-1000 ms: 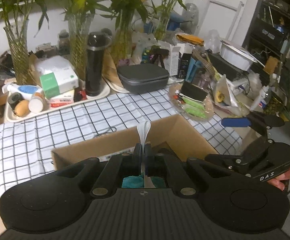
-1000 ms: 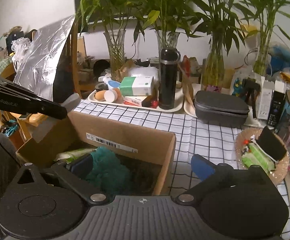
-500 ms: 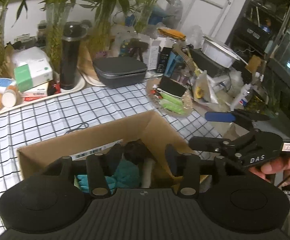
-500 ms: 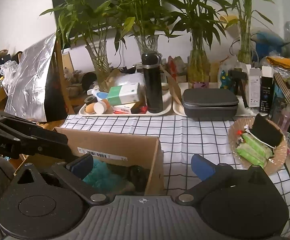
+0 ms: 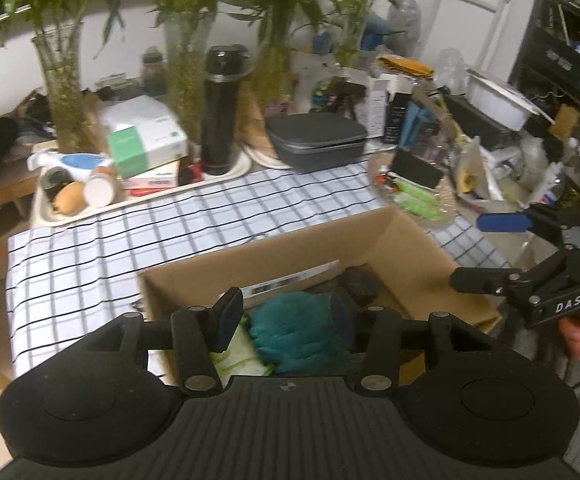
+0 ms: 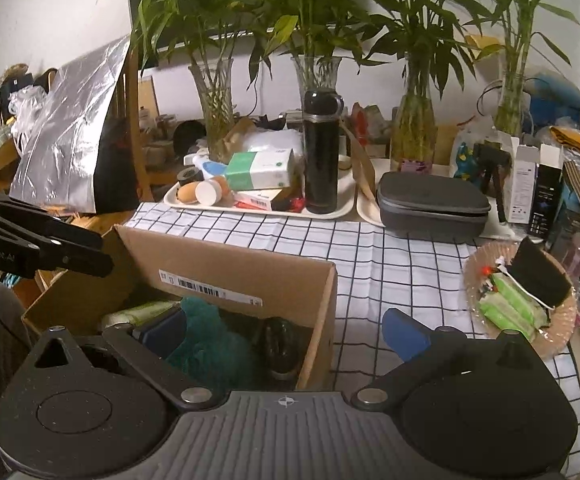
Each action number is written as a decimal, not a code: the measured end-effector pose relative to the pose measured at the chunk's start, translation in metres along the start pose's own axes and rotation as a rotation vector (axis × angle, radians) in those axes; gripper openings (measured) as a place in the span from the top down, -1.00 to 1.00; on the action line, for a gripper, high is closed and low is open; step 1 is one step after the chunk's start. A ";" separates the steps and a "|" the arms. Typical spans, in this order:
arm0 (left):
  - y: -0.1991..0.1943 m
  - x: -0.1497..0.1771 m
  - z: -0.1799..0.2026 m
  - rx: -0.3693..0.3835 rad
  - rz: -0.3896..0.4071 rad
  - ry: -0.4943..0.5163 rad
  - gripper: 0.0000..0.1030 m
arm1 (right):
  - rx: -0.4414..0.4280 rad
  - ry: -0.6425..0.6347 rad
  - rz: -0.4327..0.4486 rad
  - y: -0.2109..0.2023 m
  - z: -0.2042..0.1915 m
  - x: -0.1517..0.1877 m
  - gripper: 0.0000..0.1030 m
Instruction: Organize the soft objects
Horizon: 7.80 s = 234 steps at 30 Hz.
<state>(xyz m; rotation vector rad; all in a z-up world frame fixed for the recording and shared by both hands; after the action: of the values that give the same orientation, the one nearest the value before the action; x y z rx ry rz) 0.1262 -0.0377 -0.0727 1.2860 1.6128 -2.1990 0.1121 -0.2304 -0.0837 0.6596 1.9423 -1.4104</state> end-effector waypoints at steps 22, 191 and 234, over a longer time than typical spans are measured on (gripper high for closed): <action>-0.007 0.019 -0.053 -0.105 -0.005 -0.094 -0.42 | 0.004 -0.041 -0.073 0.026 -0.011 0.001 -1.00; 0.187 -0.048 -0.183 0.256 0.062 -0.337 0.94 | 0.050 -0.049 -0.363 0.243 0.107 -0.049 0.89; -0.055 -0.083 -0.065 0.107 0.269 -0.222 0.94 | -0.071 -0.151 0.105 -0.054 0.007 -0.150 0.89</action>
<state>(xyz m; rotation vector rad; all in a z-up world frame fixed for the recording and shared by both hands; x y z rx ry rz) 0.1839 0.0093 0.0199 1.1572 1.1836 -2.1926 0.1752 -0.2575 0.0603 0.5954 1.8047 -1.2830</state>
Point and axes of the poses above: each gripper's, at about its wrist camera, not at the fingertips, and y roughly the way its jaws point, z to its right, x to its underside, the point moved 8 cm from there along y, roughly the way its jaws point, and after that the axes turned 6 degrees about y, right-handed, at the moved point
